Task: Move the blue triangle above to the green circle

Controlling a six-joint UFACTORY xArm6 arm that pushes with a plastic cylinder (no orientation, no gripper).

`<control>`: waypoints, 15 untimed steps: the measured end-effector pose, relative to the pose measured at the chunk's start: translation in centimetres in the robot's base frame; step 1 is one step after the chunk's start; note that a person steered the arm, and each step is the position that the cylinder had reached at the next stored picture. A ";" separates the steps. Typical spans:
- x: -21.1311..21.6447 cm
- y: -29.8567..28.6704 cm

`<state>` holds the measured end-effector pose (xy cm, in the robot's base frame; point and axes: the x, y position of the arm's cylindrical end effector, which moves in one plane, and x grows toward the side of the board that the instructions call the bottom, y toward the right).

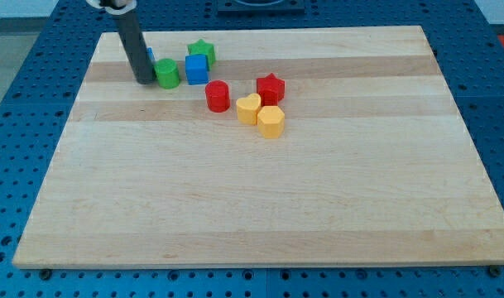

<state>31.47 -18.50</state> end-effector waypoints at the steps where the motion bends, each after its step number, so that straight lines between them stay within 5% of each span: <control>1: -0.3 1.6; 3: -0.4 -9.2; 6: -1.9 -0.8; 9: -6.0 -0.8; 13: -6.1 1.5; 15: -3.0 -5.1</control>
<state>28.49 -23.58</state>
